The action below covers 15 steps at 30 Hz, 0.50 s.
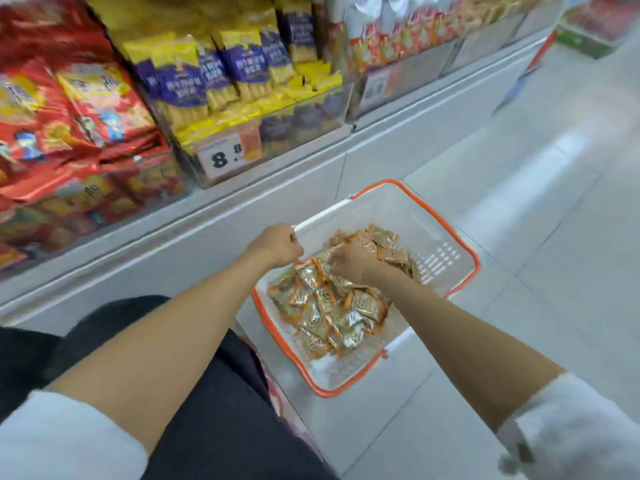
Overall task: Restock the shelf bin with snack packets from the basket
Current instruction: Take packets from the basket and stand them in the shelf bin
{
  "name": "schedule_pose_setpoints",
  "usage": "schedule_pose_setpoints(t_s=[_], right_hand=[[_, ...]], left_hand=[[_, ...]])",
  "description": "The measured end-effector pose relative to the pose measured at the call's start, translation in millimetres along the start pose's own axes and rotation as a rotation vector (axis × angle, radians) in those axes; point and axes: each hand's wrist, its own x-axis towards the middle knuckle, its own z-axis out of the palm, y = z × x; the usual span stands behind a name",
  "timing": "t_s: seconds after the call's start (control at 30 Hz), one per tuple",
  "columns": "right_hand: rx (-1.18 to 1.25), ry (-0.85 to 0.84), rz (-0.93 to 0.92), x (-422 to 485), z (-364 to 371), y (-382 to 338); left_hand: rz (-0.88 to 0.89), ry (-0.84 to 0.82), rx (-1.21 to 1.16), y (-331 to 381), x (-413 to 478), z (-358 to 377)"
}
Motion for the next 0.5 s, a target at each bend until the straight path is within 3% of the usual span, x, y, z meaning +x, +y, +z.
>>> schedule_pose_setpoints(t_s=[0.1, 0.23, 0.37, 0.5], right_hand=[[0.004, -0.243, 0.182, 2, 36, 40], [-0.063, -0.342, 0.311, 8, 90, 84], [-0.039, -0.3, 0.416, 13, 136, 110], [-0.044, -0.302, 0.343, 21, 161, 110]], left_hand=[[-0.064, -0.074, -0.069, -17, 5, 28], [-0.138, -0.151, -0.104, -44, 17, 46], [-0.125, -0.19, -0.142, -51, 23, 53], [-0.115, -0.24, -0.149, -45, 25, 59]])
